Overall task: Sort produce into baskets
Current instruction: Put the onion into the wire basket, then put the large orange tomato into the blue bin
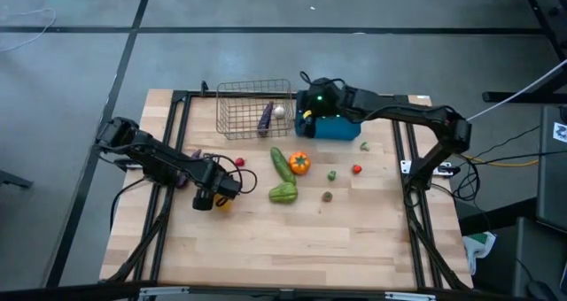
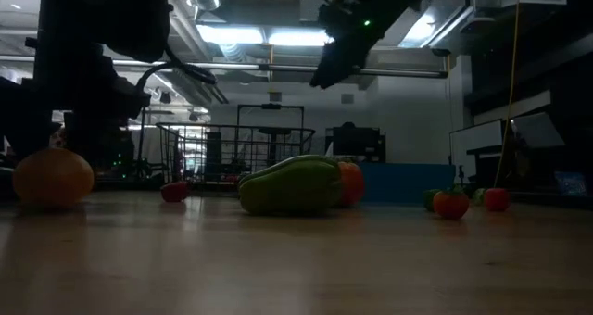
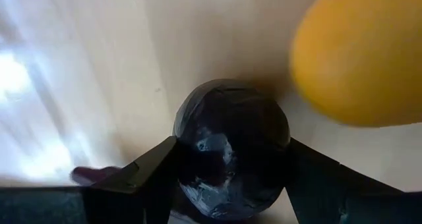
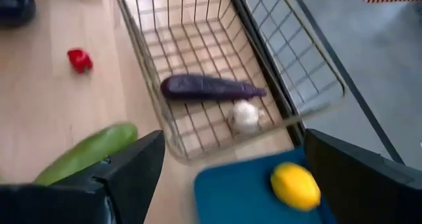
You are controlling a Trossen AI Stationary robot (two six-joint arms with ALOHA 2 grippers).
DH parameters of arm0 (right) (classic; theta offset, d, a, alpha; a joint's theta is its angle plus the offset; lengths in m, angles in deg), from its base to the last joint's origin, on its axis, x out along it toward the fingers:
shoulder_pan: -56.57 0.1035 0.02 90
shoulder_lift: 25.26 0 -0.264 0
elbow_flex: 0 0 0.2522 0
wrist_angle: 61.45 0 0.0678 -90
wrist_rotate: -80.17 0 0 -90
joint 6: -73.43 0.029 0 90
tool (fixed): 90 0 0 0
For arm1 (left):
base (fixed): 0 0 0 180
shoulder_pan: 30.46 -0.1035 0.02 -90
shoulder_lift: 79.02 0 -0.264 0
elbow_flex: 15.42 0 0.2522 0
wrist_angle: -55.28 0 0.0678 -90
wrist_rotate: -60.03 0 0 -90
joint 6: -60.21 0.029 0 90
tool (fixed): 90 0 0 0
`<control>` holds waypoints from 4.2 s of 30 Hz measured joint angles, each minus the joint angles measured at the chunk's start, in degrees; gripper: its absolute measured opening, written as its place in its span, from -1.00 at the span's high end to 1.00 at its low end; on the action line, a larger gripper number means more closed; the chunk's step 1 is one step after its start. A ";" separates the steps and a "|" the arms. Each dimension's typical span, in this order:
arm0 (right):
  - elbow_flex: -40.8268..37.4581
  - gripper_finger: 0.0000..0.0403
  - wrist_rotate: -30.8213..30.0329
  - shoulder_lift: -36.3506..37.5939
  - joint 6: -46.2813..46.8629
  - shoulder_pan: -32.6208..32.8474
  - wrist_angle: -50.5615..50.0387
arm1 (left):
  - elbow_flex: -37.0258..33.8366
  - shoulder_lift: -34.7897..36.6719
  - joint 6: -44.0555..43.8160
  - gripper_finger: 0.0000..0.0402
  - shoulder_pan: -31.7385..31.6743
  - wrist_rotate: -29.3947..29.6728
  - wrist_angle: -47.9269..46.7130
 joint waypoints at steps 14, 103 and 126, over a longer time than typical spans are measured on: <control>0.02 -0.78 0.52 6.55 0.99 0.02 -19.13 | 5.66 4.55 2.11 -0.17 -7.83 2.41 -0.26; 0.09 -0.96 20.09 -4.09 -0.33 17.22 -19.31 | 11.26 5.70 13.40 -0.69 -44.21 9.62 34.06; 0.04 -0.95 12.10 -7.12 -7.48 17.27 -13.66 | 11.23 5.70 13.56 -0.69 -44.19 9.63 33.98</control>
